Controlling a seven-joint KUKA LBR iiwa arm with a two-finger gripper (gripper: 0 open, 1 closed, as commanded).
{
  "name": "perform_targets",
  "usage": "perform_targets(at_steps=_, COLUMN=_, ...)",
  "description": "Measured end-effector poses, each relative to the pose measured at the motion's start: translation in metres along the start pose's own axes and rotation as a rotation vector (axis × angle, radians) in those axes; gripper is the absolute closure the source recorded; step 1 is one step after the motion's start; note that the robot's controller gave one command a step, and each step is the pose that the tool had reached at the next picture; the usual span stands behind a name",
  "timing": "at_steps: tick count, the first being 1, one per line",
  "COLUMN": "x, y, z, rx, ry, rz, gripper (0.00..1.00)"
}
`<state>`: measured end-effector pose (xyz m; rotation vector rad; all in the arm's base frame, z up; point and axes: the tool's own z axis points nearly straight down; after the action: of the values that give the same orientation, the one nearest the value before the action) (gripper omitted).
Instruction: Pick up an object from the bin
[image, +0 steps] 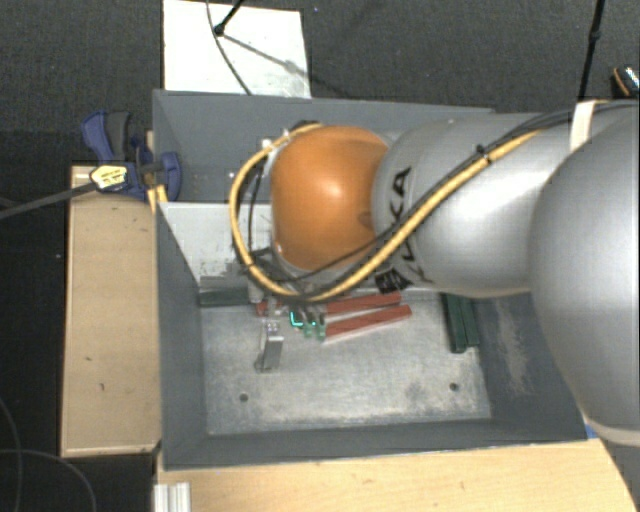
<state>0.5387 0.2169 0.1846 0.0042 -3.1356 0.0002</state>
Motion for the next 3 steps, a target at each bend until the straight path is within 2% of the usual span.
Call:
perform_targets(at_steps=1, x=-0.015, y=-0.072, z=0.068, rx=0.003, ry=-0.003, rz=0.185, gripper=0.0)
perform_targets(at_steps=2, x=-0.027, y=-0.154, z=0.116, rx=0.002, ry=-0.005, rz=0.266, gripper=0.0)
perform_targets(at_steps=3, x=-0.03, y=-0.148, z=0.111, rx=-0.003, ry=-0.014, rz=0.264, gripper=1.0)
